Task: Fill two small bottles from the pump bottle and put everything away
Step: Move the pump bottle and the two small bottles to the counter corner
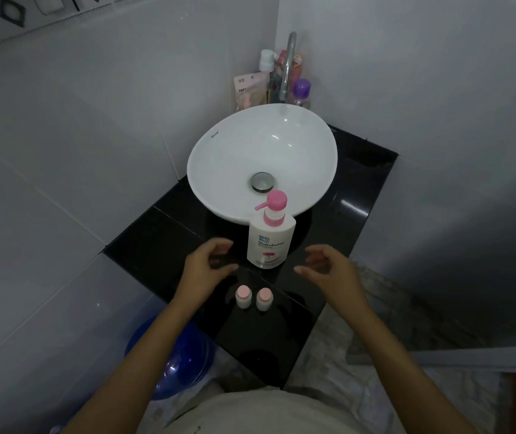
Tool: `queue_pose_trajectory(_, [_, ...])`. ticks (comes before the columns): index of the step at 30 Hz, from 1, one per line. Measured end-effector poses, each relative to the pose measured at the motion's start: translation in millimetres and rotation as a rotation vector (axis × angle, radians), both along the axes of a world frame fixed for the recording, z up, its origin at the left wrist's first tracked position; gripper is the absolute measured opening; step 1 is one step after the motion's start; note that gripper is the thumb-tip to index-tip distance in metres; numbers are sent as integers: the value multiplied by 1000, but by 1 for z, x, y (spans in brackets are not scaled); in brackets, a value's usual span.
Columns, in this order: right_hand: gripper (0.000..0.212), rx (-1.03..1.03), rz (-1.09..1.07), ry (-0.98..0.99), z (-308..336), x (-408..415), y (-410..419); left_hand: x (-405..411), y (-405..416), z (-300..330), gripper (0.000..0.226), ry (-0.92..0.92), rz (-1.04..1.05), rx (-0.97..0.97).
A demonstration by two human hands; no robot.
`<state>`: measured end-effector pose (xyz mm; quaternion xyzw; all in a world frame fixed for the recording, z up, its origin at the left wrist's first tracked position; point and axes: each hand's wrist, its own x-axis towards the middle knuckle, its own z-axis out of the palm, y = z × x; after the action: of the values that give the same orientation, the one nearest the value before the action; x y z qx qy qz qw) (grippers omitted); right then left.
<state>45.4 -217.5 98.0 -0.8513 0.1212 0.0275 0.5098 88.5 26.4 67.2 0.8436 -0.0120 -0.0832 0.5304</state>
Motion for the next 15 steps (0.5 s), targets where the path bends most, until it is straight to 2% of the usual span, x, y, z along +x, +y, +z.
queue_pose_trajectory(5, [53, -63, 83, -41, -3, 39, -6, 32, -13, 18, 54, -35, -68, -36])
queue_pose_trajectory(10, [46, -74, 170, -14, -17, 55, -3, 40, -22, 10, 50, 2, -137, -70])
queue_pose_trajectory(15, [36, 24, 215, -29, -23, 61, 3, 43, -28, 8, 46, -11, -140, -112])
